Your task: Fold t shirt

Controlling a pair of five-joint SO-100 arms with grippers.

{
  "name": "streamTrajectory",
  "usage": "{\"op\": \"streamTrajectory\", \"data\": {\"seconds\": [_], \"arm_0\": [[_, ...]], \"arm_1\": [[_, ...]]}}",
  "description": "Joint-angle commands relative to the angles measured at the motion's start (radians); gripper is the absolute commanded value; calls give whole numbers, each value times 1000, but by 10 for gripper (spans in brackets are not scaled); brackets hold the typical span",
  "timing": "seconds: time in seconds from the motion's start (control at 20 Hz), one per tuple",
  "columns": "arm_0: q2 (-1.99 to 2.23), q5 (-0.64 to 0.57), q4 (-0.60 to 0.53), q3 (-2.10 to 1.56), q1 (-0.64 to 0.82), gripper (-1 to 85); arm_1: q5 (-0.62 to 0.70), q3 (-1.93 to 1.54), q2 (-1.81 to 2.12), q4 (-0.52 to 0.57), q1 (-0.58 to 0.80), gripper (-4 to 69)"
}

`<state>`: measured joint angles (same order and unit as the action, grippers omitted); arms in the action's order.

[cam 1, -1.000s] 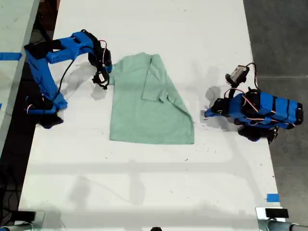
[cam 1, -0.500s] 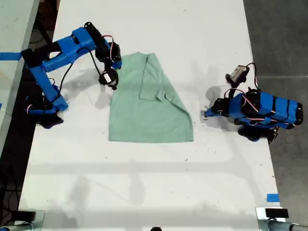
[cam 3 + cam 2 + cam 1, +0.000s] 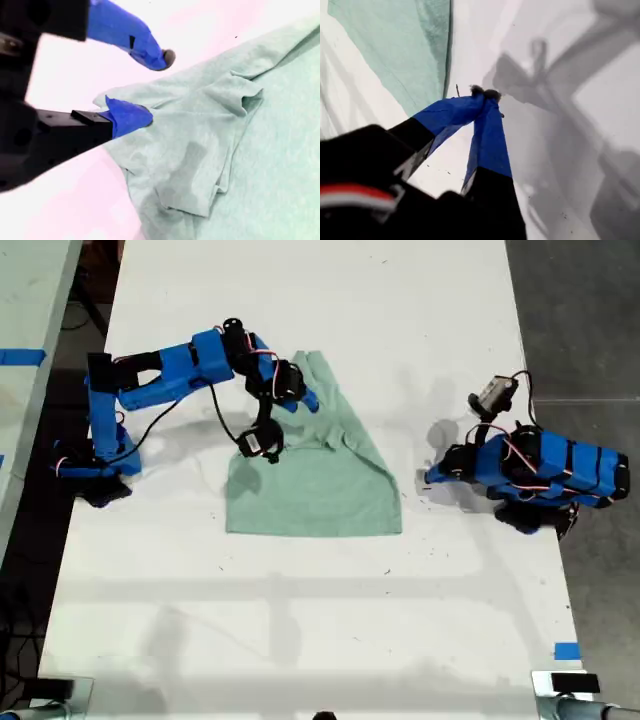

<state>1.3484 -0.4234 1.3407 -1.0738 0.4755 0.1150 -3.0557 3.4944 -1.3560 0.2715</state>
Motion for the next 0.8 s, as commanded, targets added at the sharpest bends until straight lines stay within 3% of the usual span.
{"op": "streamTrajectory", "data": {"seconds": [0.0,0.1,0.2,0.4,0.5,0.55,0.65,0.75], "arm_0": [[235,-17,69,32,57,-1],[460,-32,109,-52,75,-2],[793,3,49,-360,43,-2],[1591,244,-391,-1331,-224,-3],[1881,273,-528,-1698,-250,-3],[2013,255,-543,-1842,-230,-3],[2261,215,-462,-2120,-167,-3],[2260,230,-436,-2112,-195,-2]], "arm_1": [[12,-12,12,20,-18,-15],[12,-12,12,20,-18,-15],[12,-12,12,20,-21,-15],[11,-12,12,21,-21,-15],[11,-12,12,21,-20,-15],[11,-14,12,21,-18,-15],[11,-14,12,21,-18,-15],[11,-14,12,26,-20,-15]]}}
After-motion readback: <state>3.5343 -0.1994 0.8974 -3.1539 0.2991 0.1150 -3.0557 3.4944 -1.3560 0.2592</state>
